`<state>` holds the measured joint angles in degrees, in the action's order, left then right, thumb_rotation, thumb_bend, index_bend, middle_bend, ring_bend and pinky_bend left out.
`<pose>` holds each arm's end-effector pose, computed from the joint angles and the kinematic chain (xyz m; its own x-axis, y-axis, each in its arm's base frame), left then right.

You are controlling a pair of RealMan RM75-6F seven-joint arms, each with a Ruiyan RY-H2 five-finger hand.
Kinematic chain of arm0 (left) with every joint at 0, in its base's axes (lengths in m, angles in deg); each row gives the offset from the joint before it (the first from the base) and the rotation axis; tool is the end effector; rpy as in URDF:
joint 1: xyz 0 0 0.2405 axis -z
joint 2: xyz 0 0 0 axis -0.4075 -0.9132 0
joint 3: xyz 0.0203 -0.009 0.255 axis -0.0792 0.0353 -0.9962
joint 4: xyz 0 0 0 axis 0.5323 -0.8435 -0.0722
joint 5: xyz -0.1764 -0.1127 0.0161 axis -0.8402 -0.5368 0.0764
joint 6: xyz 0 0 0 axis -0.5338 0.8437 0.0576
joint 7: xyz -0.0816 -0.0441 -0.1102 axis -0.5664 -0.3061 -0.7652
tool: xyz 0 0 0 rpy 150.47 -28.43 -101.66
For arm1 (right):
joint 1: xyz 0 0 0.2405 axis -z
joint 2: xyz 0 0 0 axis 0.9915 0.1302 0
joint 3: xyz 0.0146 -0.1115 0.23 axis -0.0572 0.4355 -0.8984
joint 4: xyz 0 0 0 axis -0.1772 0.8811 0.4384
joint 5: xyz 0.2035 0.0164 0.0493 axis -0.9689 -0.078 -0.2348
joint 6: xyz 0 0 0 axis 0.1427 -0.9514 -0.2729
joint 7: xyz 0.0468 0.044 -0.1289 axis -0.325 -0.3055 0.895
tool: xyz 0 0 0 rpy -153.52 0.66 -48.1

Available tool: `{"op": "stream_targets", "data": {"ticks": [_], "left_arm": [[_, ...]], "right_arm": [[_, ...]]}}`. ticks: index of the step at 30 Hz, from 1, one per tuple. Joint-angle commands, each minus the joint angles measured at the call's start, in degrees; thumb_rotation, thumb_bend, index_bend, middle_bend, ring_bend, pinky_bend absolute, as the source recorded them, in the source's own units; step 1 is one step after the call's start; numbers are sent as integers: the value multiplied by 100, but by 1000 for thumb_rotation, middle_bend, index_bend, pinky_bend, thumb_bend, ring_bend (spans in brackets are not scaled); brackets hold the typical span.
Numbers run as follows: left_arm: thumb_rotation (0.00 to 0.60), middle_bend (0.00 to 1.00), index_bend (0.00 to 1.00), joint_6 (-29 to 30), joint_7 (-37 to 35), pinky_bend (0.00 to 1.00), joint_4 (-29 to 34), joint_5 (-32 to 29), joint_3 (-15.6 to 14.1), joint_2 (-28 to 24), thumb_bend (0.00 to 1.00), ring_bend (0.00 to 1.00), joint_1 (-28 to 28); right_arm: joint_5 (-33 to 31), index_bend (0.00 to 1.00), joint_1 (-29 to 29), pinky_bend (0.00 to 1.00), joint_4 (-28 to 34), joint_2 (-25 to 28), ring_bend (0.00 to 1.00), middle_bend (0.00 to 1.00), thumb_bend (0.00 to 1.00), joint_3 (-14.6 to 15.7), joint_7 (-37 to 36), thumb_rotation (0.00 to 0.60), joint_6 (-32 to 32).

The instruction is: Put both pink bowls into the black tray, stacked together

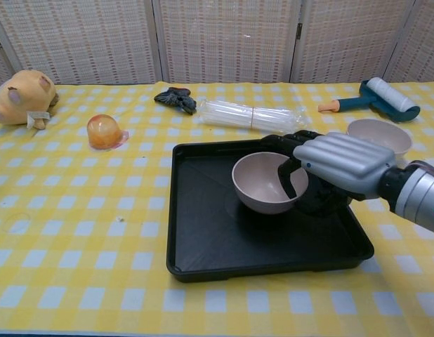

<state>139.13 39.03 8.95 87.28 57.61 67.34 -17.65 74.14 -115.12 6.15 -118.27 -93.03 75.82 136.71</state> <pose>-0.2889 0.1814 0.1543 0.3796 0.0303 0.9247 0.9233 -0.0757 -0.3765 -0.1671 -0.2831 -0.0467 0.5905 -0.2069 0.7801 -0.7240 -0.5628 0.3988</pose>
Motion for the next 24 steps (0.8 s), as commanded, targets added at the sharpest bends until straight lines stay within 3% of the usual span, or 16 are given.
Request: {"op": "stream_targets", "data": {"ticks": [1,6,10,17,21,24], "left_arm": [[600,68,0,-6,-18,17,2,-4,1,-7,361,98,0],[600,68,0,3,-43,18,-10,9,0,-20,361,98,-4],[600,68,0,-28,-47,33,-4,-23,0,-21,361,98,-2],[600,68,0,-65,49,37,-11,-14,-12,23,361,98,13],[600,68,0,-63,108,37,-18,-30,-1,48,361,98,16],[600,68,0,-62,159,37,-21,-41,6,73,361,98,17]], "right_arm": [[-22,572,-83,0,-113,-84,0,0,445,37,-114,600,-73],[39,249,-110,0,-189,-67,0,0,445,128,-305,600,2],[130,86,-49,0,-115,54,0,0,444,202,-362,600,209],[297,40,251,0,233,586,0,0,445,327,-349,600,844],[13,19,490,0,242,924,0,0,445,218,-347,600,1148],[-334,106,602,0,177,1156,0,0,445,86,-361,600,1193]]}}
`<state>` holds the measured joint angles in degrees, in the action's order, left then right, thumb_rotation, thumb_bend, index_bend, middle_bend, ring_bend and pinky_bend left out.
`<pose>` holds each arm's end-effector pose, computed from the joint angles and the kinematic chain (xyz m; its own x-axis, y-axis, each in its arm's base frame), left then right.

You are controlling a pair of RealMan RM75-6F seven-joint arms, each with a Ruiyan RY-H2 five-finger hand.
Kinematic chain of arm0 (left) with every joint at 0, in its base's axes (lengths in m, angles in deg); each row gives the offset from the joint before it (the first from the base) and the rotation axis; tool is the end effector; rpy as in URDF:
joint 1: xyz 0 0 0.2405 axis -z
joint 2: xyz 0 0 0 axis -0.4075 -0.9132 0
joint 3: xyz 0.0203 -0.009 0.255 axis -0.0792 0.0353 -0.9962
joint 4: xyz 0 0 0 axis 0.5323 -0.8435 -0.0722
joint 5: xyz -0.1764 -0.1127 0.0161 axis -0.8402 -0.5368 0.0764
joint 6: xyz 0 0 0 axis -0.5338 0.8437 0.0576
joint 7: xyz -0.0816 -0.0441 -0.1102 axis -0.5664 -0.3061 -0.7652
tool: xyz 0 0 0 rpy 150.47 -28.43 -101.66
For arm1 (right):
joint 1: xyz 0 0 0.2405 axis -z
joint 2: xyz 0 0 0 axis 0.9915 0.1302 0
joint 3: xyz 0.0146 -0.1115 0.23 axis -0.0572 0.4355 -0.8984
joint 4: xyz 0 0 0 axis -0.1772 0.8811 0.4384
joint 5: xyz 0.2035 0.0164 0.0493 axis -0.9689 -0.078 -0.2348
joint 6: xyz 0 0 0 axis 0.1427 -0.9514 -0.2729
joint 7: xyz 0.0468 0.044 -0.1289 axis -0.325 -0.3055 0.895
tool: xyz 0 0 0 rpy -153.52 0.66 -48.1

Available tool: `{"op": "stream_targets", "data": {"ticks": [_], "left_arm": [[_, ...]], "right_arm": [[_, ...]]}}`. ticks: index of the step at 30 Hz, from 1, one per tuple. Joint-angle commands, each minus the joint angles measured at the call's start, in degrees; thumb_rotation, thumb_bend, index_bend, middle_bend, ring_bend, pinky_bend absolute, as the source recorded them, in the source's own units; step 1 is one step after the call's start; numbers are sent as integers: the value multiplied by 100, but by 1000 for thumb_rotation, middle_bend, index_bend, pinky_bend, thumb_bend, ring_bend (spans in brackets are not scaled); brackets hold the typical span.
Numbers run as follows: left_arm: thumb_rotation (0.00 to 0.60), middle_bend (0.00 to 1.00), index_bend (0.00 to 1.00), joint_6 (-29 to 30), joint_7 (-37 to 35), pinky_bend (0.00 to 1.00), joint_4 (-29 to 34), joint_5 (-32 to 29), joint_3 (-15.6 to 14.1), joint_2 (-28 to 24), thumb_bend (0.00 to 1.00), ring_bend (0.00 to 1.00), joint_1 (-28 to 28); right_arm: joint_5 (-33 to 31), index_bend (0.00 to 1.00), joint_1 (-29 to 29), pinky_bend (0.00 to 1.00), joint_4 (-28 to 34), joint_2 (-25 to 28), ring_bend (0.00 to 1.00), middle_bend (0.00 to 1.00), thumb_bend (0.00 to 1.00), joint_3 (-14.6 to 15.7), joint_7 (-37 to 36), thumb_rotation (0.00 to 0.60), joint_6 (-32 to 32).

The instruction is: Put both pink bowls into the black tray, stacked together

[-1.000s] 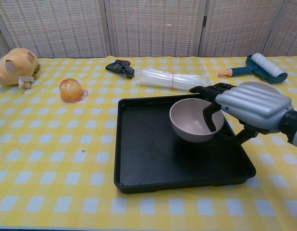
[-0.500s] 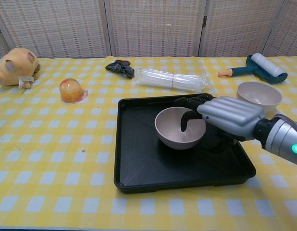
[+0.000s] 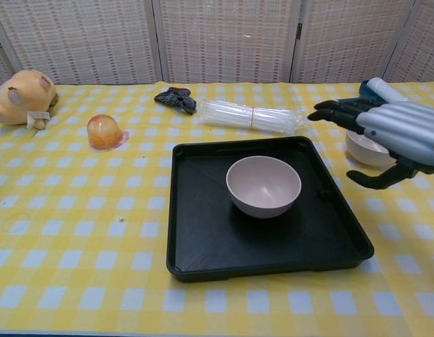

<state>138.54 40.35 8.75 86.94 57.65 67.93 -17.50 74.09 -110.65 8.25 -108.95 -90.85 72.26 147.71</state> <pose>-0.2895 0.1823 0.1504 0.3946 0.0381 0.9181 0.9173 -0.0737 -0.3912 -0.2135 -0.2843 0.0209 0.5758 -0.1040 0.8109 -0.7628 -0.4252 0.4872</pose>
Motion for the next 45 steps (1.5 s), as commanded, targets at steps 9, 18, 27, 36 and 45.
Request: {"op": "stream_targets", "data": {"ticks": [9,18,27,36,45], "left_arm": [[600,68,0,-71,143,37,10,-15,-12,79,361,98,30],[600,68,0,-41,137,38,-5,-99,38,69,361,98,18],[600,68,0,-77,190,38,22,-185,53,67,361,99,17],[600,68,0,-128,154,38,-7,-239,66,56,361,99,33],[600,68,0,-129,152,38,-11,-244,62,49,361,99,29]], "right_arm": [[-1029,276,109,0,-578,371,0,0,445,-332,-139,600,-339],[-1381,344,-133,0,-1649,-130,0,0,445,-419,-402,600,-857],[-1380,406,-324,0,-2301,-560,0,0,445,-425,-646,600,-1105],[-1275,532,-443,0,-2849,-918,0,0,445,-405,-871,600,-1176],[-1180,653,-423,0,-3038,-1082,0,23,445,-424,-1003,600,-973]]}}
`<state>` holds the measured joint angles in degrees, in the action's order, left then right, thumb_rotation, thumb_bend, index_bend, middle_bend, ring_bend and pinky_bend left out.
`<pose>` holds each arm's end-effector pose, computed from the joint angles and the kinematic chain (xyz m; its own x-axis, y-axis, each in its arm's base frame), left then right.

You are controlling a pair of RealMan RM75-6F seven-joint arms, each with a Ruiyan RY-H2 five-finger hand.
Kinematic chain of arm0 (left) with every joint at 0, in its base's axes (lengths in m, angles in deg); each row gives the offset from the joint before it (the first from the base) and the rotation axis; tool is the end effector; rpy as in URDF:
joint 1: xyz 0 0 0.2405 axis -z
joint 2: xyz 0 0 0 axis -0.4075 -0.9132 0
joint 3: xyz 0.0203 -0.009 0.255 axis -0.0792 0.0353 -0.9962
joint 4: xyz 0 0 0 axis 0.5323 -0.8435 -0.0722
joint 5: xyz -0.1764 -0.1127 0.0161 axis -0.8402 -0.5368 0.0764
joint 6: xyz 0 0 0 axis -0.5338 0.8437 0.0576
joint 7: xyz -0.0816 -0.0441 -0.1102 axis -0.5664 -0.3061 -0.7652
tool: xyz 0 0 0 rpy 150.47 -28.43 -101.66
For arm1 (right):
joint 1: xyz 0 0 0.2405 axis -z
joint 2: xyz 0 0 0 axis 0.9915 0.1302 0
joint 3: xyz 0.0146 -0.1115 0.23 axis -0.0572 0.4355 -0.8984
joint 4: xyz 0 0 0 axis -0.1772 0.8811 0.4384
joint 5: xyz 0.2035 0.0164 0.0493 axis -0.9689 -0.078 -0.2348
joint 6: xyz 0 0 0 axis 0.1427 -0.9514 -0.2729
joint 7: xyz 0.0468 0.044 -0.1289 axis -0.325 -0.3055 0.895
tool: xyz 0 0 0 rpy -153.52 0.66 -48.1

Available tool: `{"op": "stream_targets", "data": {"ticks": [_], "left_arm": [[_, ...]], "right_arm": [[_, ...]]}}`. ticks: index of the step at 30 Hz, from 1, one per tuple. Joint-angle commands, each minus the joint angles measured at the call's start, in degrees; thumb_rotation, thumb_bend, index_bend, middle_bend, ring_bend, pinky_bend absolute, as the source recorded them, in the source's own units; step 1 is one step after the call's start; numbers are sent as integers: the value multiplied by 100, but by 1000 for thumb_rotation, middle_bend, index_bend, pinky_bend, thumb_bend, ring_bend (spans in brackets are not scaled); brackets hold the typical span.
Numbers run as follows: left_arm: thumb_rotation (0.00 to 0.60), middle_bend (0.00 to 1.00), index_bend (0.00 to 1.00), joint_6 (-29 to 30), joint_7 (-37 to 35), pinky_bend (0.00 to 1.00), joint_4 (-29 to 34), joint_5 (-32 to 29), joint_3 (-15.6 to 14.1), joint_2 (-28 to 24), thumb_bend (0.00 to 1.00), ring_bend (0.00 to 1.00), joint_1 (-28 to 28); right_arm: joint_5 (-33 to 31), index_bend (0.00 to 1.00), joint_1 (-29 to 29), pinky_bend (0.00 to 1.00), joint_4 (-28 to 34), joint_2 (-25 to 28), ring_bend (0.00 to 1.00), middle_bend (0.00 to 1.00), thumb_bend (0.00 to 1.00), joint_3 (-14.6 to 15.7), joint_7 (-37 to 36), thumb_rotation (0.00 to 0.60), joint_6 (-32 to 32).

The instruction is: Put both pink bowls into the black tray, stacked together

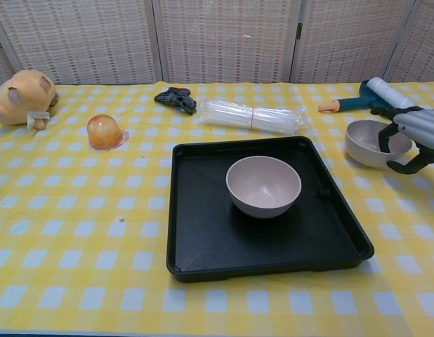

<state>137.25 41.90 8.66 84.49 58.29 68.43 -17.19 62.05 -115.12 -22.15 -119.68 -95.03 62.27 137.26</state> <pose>-0.2938 0.1863 0.1483 0.4087 0.0497 0.9113 0.9125 -0.0399 -0.4070 -0.2951 -0.3587 0.0130 0.5945 -0.1942 0.7803 -0.8041 -0.1456 0.5764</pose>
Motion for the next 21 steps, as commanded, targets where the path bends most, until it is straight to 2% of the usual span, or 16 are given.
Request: {"op": "stream_targets", "data": {"ticks": [1,6,14,21], "left_arm": [[600,68,0,-1,-8,38,-2,2,-4,-3,361,99,-2],[600,68,0,-8,-24,38,-9,24,-15,-3,361,99,2],[600,68,0,7,-12,38,1,42,-25,1,361,99,-6],[600,68,0,22,-25,38,19,72,-37,-10,361,99,-12]], "right_arm": [[35,660,37,0,17,-4,0,27,445,-9,-2,600,117],[179,668,114,0,295,137,0,29,445,7,-6,600,399],[661,668,201,0,1191,408,0,29,445,111,344,600,1060],[934,668,99,0,1807,398,0,28,445,163,650,600,1179]]}}
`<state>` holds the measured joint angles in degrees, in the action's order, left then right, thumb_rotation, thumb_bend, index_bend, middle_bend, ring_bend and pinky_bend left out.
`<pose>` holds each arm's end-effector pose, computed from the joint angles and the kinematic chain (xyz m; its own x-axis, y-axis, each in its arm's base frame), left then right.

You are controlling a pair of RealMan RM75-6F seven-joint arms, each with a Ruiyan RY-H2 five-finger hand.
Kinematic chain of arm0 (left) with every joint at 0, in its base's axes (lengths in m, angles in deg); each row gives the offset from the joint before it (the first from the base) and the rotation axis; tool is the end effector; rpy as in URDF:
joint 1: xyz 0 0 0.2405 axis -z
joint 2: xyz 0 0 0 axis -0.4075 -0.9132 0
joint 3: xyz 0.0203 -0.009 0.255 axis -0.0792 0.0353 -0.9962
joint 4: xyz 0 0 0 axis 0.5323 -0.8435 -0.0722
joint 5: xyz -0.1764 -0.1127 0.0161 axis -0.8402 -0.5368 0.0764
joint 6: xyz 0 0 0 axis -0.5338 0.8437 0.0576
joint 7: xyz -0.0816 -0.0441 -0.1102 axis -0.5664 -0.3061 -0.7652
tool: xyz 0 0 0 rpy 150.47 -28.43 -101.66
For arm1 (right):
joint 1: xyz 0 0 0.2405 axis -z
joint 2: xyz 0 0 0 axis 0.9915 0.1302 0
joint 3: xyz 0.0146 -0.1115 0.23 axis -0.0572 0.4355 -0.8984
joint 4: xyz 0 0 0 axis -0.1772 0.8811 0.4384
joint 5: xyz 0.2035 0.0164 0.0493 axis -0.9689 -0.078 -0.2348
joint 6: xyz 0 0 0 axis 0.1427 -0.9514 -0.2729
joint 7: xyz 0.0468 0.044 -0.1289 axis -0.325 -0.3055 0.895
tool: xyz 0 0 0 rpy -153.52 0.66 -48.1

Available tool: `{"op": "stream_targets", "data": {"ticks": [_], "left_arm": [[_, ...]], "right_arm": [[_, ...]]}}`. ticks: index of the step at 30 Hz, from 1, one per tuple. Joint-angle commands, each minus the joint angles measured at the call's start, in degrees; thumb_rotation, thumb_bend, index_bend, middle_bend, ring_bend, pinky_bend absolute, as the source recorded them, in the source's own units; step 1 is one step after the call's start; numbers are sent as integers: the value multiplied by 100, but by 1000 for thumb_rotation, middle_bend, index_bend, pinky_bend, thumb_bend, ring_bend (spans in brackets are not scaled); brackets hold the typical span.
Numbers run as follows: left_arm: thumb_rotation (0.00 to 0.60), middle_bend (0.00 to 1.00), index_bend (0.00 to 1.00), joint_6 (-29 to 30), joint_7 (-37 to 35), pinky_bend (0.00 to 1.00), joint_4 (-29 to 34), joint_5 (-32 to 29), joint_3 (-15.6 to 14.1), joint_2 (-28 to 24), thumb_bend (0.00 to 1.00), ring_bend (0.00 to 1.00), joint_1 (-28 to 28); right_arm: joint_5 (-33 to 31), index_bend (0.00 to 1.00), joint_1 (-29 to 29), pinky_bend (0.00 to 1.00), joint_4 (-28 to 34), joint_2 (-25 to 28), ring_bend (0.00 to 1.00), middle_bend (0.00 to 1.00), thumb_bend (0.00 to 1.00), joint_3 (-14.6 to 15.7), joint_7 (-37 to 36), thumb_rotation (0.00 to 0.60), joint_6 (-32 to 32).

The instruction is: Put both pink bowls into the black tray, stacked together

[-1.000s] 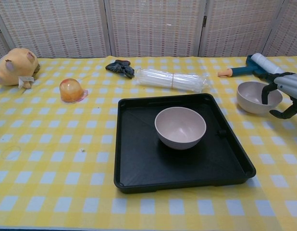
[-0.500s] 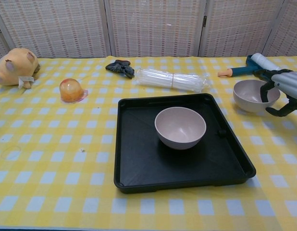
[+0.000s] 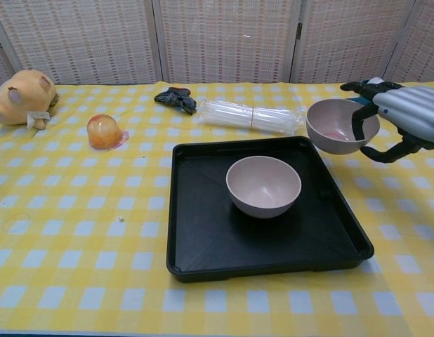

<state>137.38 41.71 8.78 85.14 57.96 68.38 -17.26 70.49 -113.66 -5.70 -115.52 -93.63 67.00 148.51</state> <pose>-0.2926 0.1847 0.1474 0.4061 0.0529 0.9123 0.9135 -0.0495 -0.4038 -0.2305 -0.3257 0.0147 0.5581 -0.0457 0.8285 -0.7905 -0.3330 0.5141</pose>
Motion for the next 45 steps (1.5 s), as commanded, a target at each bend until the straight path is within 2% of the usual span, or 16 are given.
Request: {"op": "stream_targets", "data": {"ticks": [1,16,28,30,35,38,45], "left_arm": [[600,68,0,13,-16,39,12,9,-5,-10,361,99,-8],[600,68,0,151,-210,41,49,77,4,-125,361,99,-71],[600,68,0,150,-219,41,60,124,-13,-127,361,99,-73],[600,68,0,159,-215,41,68,139,-20,-127,361,99,-78],[600,68,0,168,-235,41,61,131,-6,-134,361,99,-79],[600,68,0,164,-252,41,34,135,0,-125,361,99,-72],[600,68,0,143,-239,41,48,125,-7,-130,361,99,-70]], "right_arm": [[106,668,-62,0,212,-50,0,28,445,23,235,600,62],[557,668,-222,0,743,-366,0,28,444,206,390,600,109],[635,663,-197,0,742,-551,0,22,444,424,331,600,-38],[627,625,-198,0,701,-566,0,15,444,449,238,600,-89],[691,413,-196,0,670,-527,0,0,444,473,125,600,-81],[680,340,-166,0,728,-471,0,0,445,465,150,600,-47],[666,271,94,0,1039,-222,0,0,444,452,382,600,359]]}}
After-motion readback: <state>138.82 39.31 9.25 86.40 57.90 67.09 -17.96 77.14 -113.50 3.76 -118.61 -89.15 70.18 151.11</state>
